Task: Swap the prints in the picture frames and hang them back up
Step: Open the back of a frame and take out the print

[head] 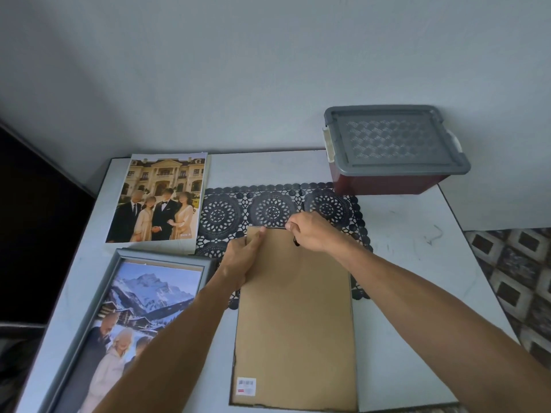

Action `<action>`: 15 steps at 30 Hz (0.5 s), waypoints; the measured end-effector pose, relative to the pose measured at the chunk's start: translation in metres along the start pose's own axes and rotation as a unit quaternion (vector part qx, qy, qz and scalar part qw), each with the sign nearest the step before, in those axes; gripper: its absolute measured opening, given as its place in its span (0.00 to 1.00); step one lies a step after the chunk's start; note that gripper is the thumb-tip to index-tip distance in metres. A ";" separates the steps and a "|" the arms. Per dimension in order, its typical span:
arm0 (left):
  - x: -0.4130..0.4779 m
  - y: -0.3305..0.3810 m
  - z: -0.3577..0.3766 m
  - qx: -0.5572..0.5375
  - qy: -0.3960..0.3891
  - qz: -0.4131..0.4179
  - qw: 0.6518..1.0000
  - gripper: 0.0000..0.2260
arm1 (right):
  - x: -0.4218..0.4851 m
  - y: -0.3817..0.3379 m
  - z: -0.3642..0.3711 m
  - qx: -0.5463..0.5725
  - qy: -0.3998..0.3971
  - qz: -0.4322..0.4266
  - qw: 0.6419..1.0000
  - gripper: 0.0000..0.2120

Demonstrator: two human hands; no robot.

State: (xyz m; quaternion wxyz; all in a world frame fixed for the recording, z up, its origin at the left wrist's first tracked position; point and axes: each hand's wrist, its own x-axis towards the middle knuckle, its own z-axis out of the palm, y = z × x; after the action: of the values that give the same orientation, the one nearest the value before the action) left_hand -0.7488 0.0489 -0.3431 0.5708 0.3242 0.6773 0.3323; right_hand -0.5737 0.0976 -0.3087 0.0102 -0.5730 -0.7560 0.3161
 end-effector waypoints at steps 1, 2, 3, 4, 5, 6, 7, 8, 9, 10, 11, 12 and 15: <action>0.001 0.000 -0.001 -0.006 -0.008 0.003 1.000 0.18 | 0.000 0.000 0.000 0.009 -0.006 0.010 1.000 0.17; 0.001 0.001 -0.003 -0.008 -0.013 0.008 1.000 0.18 | 0.000 -0.001 -0.002 0.020 -0.012 0.019 1.000 0.17; 0.002 0.001 -0.005 -0.003 -0.019 0.011 1.000 0.18 | 0.000 -0.002 -0.003 0.035 -0.019 0.032 0.999 0.17; 0.001 0.002 -0.006 0.002 -0.020 0.014 1.000 0.19 | 0.001 -0.002 -0.004 0.059 -0.024 0.042 0.997 0.17; 0.001 0.003 -0.006 0.004 -0.018 0.015 1.000 0.19 | 0.001 -0.003 -0.007 0.085 -0.032 0.054 0.994 0.17; -0.001 0.004 -0.006 0.000 -0.018 0.013 1.000 0.18 | 0.002 -0.003 -0.010 0.117 -0.043 0.063 0.990 0.16; -0.003 0.005 -0.007 -0.008 -0.021 0.007 1.000 0.18 | 0.004 -0.001 -0.013 0.148 -0.059 0.078 0.984 0.14; -0.004 0.005 -0.007 -0.015 -0.025 0.001 1.000 0.18 | 0.005 0.000 -0.017 0.177 -0.078 0.098 0.976 0.12; -0.005 0.005 -0.007 -0.023 -0.029 -0.007 0.999 0.19 | 0.007 0.001 -0.021 0.196 -0.095 0.120 0.969 0.14; -0.007 0.005 -0.007 -0.034 -0.034 -0.017 0.999 0.20 | 0.008 0.001 -0.024 0.202 -0.112 0.134 0.964 0.16; -0.008 0.005 -0.006 -0.046 -0.034 -0.029 0.998 0.21 | 0.011 0.004 -0.025 0.199 -0.126 0.144 0.961 0.18; -0.009 0.005 -0.006 -0.052 -0.029 -0.035 0.998 0.20 | 0.013 0.005 -0.025 0.198 -0.134 0.146 0.960 0.19; -0.010 0.006 -0.003 -0.036 0.000 -0.031 0.999 0.18 | 0.012 0.011 -0.023 0.196 -0.118 0.127 0.965 0.18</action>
State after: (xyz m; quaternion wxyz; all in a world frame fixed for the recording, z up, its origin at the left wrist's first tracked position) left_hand -0.7499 0.0435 -0.3326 0.5920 0.2828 0.6745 0.3385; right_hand -0.5599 0.1204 -0.3001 -0.0069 -0.6101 -0.5960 0.5220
